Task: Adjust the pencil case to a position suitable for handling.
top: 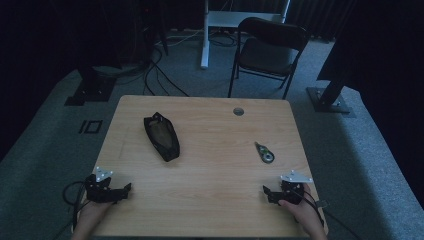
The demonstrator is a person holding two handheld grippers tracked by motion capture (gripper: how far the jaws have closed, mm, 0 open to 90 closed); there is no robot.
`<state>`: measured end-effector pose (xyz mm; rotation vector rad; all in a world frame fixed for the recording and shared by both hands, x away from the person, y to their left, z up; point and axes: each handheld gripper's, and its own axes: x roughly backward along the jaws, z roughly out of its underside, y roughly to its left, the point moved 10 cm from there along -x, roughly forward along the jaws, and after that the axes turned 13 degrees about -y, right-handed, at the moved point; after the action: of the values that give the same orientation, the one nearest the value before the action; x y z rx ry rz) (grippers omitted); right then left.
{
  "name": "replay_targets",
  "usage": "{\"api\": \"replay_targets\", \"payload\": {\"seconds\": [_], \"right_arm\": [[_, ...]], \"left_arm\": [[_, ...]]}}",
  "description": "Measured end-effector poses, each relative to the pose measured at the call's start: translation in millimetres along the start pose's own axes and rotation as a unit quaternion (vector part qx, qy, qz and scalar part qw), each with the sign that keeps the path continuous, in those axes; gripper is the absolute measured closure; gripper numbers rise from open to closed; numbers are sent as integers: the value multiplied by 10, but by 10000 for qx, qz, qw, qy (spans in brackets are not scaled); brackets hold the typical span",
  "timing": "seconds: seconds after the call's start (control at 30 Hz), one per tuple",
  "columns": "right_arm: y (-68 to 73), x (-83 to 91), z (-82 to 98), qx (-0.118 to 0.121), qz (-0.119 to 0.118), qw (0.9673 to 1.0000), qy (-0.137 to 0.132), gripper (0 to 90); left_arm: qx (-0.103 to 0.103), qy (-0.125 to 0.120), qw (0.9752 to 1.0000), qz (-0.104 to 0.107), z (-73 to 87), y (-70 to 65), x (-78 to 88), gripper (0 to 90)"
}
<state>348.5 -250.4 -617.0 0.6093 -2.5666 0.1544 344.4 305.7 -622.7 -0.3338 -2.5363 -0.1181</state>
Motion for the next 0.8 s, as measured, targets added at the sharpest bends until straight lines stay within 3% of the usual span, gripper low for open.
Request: {"api": "replay_targets", "payload": {"seconds": [0.13, 0.27, 0.8], "right_arm": [[18, -8, 34, -150, -76, 9999, 24, 106], [64, -2, -21, 2, -116, 9999, -28, 107], [305, -110, -232, 84, -434, 9989, -179, 107]], "left_arm": [[-2, 1, 10000, 0, 0, 0, 0, 2], [-1, 1, 10000, 1, 0, 0, 0, 2], [-1, 0, 10000, 0, 0, 0, 0, 2]]}}
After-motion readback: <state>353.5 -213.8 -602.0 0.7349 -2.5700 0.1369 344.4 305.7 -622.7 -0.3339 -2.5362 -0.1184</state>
